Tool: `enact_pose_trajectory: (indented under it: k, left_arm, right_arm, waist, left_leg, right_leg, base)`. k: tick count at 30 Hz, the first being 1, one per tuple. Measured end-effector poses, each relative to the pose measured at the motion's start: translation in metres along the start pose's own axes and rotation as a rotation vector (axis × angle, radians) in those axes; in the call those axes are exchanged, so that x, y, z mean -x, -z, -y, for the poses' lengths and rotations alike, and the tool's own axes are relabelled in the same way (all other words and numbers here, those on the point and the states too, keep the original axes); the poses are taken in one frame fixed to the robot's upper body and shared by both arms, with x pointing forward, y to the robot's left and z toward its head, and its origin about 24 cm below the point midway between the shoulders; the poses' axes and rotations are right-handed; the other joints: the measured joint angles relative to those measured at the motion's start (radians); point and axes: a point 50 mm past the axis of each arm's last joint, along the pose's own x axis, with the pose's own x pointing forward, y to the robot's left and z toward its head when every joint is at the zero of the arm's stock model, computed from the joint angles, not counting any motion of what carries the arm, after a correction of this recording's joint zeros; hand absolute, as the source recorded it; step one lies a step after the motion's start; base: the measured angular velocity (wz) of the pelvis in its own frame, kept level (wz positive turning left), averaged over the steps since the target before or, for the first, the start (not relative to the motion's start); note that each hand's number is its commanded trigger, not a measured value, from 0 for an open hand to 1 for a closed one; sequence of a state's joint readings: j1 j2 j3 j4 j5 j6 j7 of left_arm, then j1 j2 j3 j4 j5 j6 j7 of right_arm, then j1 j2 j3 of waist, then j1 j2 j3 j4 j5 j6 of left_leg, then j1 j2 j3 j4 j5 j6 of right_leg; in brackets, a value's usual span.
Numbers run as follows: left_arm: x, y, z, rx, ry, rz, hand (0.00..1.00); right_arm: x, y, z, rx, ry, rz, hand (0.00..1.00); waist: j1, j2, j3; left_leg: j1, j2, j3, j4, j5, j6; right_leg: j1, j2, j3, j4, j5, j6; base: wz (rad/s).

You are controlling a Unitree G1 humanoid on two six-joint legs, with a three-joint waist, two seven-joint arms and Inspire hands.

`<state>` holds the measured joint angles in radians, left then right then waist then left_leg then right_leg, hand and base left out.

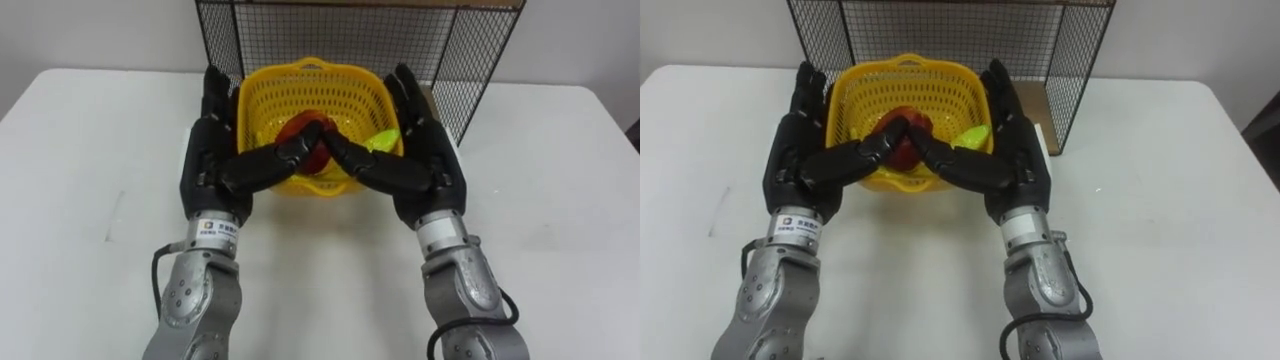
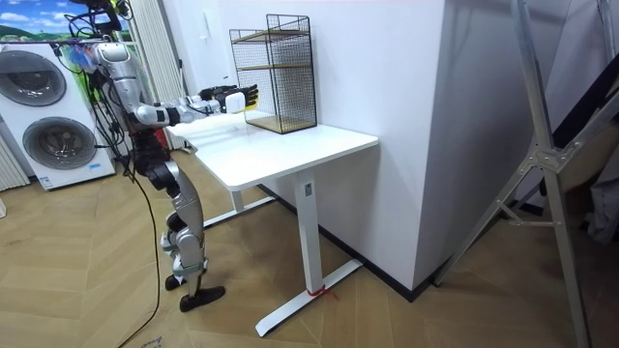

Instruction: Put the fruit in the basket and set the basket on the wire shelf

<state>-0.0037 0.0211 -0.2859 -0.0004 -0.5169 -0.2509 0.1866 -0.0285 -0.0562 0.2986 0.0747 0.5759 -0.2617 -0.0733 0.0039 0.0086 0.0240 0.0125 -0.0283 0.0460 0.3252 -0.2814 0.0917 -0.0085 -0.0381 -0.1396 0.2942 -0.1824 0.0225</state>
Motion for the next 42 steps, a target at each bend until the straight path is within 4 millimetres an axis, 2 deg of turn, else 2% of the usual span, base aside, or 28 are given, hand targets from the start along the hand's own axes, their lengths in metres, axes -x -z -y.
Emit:
enact_pose_trajectory:
  k: [6,9,14,16,17,19,20,23,27,32,35,38,42]
  left_arm:
    - [-0.006,-0.003,0.004,-0.003,0.020,0.005,0.00]
    - [-0.019,-0.015,0.013,-0.005,0.054,0.053,0.00]
    - [-0.025,-0.021,0.017,-0.015,0.069,0.082,0.00]
    - [-0.026,-0.018,0.014,-0.025,0.060,0.066,0.00]
    - [-0.026,-0.013,0.012,-0.032,0.050,0.044,0.00]
    - [-0.026,-0.005,0.007,-0.051,0.031,0.005,0.00]
    - [-0.026,-0.003,0.004,-0.075,0.022,-0.013,0.00]
    - [-0.028,0.000,0.002,-0.085,0.018,-0.032,0.00]
    - [-0.030,0.003,0.001,-0.092,0.012,-0.066,0.00]
    - [-0.032,0.003,0.002,-0.087,-0.004,-0.070,0.00]
    - [-0.043,-0.004,0.007,-0.082,0.000,-0.042,0.00]
    - [-0.049,-0.001,0.006,-0.094,-0.013,-0.062,0.00]
    - [-0.053,0.008,0.005,-0.109,-0.032,-0.122,0.00]
  right_arm:
    - [-0.004,-0.003,-0.001,0.001,0.019,0.013,0.00]
    - [-0.018,-0.016,-0.006,0.008,0.014,0.064,0.00]
    - [-0.024,-0.023,-0.007,0.021,0.003,0.088,0.00]
    - [-0.024,-0.021,-0.007,0.020,0.008,0.071,0.00]
    - [-0.023,-0.016,-0.004,0.031,0.016,0.048,0.00]
    - [-0.022,-0.006,0.001,0.046,0.032,-0.001,0.00]
    - [-0.021,-0.002,0.003,0.049,0.038,-0.024,0.00]
    - [-0.021,-0.002,0.004,0.056,0.039,-0.034,0.00]
    - [-0.022,0.000,0.007,0.069,0.048,-0.060,0.00]
    - [-0.026,-0.003,0.005,0.096,0.041,-0.055,0.00]
    - [-0.039,-0.009,0.002,0.106,0.036,-0.036,0.00]
    - [-0.049,-0.009,0.004,0.122,0.049,-0.053,0.00]
    - [-0.050,-0.004,0.006,0.165,0.073,-0.091,0.00]
  waist:
    - [0.001,0.000,-0.0002]
    - [0.002,-0.001,-0.0005]
    - [0.006,0.001,-0.0012]
    - [0.020,0.002,-0.0005]
    - [0.028,0.003,-0.0002]
    - [0.037,0.005,0.0005]
    - [0.046,0.010,0.0035]
    - [0.041,0.014,0.0040]
    - [0.032,0.012,0.0049]
    - [0.026,0.008,0.0050]
    - [0.025,-0.005,0.0055]
    - [0.017,-0.008,0.0065]
    - [0.005,-0.009,0.0068]
  left_leg:
    - [0.012,0.001,0.004,-0.008,0.001,-0.001]
    - [0.021,0.001,0.011,-0.018,0.001,-0.001]
    - [0.052,0.009,0.046,-0.015,0.000,-0.001]
    - [0.038,0.018,0.080,0.039,-0.005,-0.011]
    - [0.016,0.026,0.097,0.110,-0.010,-0.019]
    - [-0.002,0.042,0.108,0.193,-0.012,-0.022]
    - [-0.003,0.051,0.106,0.204,-0.018,-0.032]
    - [-0.001,0.054,0.082,0.136,-0.027,-0.044]
    - [-0.008,0.053,0.081,0.065,-0.025,-0.039]
    - [0.001,0.045,0.072,0.041,-0.002,-0.043]
    - [0.009,0.038,0.072,0.000,0.034,-0.045]
    - [0.031,0.037,0.061,-0.021,0.041,-0.049]
    - [0.052,0.038,0.051,-0.035,0.042,-0.049]
  right_leg:
    - [0.010,0.003,0.009,-0.022,0.000,0.000]
    - [0.013,0.004,0.017,-0.025,0.000,0.000]
    - [0.044,0.010,0.027,-0.038,0.002,0.002]
    - [0.041,0.012,0.036,-0.025,-0.002,-0.004]
    - [0.041,0.014,0.043,-0.011,-0.007,-0.005]
    - [0.045,0.017,0.043,0.008,-0.015,-0.012]
    - [0.042,0.022,0.042,0.021,-0.015,-0.018]
    - [0.006,0.027,0.039,0.040,-0.008,-0.033]
    - [-0.047,0.029,0.023,0.070,0.000,-0.048]
    - [-0.035,0.022,0.017,0.056,0.003,-0.050]
    - [-0.040,0.021,0.021,0.036,0.023,-0.055]
    - [-0.015,0.022,0.010,0.016,0.029,-0.058]
    - [0.009,0.023,-0.001,-0.003,0.029,-0.058]
  base:
    - [-0.02]
    - [-0.08]
    - [-0.12]
    - [-0.27]
    - [-0.23]
    - [-0.27]
    - [-0.32]
    - [-0.04]
    - [0.05]
    - [0.04]
    - [0.00]
    - [0.06]
    - [0.11]
